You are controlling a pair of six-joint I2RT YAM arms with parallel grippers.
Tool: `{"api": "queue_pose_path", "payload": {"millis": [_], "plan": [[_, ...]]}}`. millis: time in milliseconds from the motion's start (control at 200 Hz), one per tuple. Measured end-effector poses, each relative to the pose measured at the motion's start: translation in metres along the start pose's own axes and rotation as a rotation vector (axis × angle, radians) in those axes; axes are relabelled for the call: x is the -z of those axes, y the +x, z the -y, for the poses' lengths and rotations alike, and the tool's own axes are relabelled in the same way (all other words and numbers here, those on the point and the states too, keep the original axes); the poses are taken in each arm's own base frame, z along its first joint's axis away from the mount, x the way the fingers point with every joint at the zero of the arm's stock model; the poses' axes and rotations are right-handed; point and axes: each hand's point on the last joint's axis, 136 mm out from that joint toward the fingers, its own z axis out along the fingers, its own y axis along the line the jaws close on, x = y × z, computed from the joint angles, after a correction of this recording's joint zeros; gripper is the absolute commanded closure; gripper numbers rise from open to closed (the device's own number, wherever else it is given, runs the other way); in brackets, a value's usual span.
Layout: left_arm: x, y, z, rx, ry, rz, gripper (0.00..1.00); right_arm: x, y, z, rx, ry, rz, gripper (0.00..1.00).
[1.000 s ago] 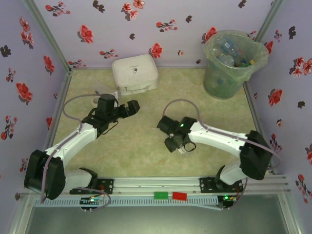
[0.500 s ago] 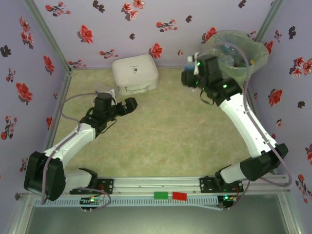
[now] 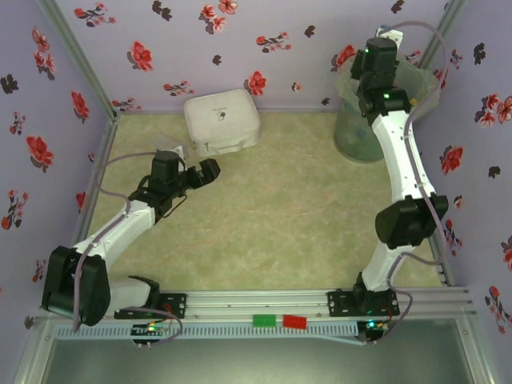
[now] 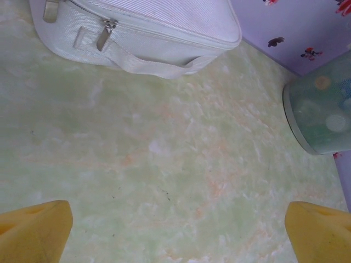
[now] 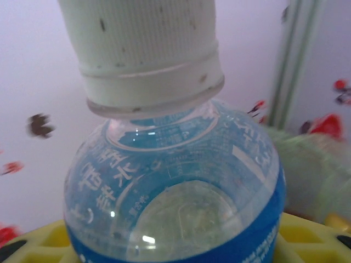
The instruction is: Put the plastic bottles in the bin
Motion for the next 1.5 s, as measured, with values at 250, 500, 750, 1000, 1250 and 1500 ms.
{"api": "queue_pose_path", "payload": {"millis": [250, 500, 750, 1000, 1250, 1500], "plan": [[-0.002, 0.001, -0.011, 0.015, -0.021, -0.008, 0.0, -0.041, -0.014, 0.027, 0.1, 0.189, 0.062, 0.58], [-0.007, 0.003, -0.018, 0.023, -0.038, -0.019, 0.0, -0.069, 0.001, 0.079, 0.155, 0.316, 0.019, 0.57], [-0.017, 0.013, -0.027, 0.035, -0.061, -0.056, 0.0, -0.072, 0.021, 0.055, 0.28, 0.298, 0.038, 0.58], [-0.018, 0.011, -0.022, 0.036, -0.049, -0.064, 0.0, -0.079, 0.046, 0.028, 0.406, 0.27, 0.105, 0.58], [-0.017, 0.009, -0.02, 0.038, -0.055, -0.071, 0.0, -0.078, 0.039, 0.031, 0.529, 0.326, 0.192, 0.54], [-0.015, 0.002, -0.015, 0.036, -0.046, -0.06, 0.0, -0.066, 0.018, 0.032, 0.628, 0.414, 0.259, 0.42]]}}
